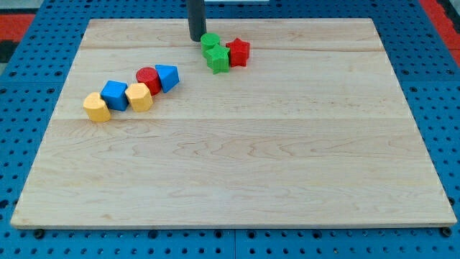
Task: Move the green circle and green star along with red star a bit right
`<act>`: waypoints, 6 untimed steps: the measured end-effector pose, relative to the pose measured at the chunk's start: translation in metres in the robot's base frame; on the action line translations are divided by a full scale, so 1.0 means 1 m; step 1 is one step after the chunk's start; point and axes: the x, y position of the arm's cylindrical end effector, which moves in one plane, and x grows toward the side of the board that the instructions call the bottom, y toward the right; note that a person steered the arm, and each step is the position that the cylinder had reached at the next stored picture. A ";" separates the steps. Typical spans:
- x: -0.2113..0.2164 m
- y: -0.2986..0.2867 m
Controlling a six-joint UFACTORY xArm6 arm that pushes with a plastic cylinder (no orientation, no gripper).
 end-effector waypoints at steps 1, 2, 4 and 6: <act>-0.001 -0.008; 0.004 -0.039; 0.007 0.001; 0.007 0.014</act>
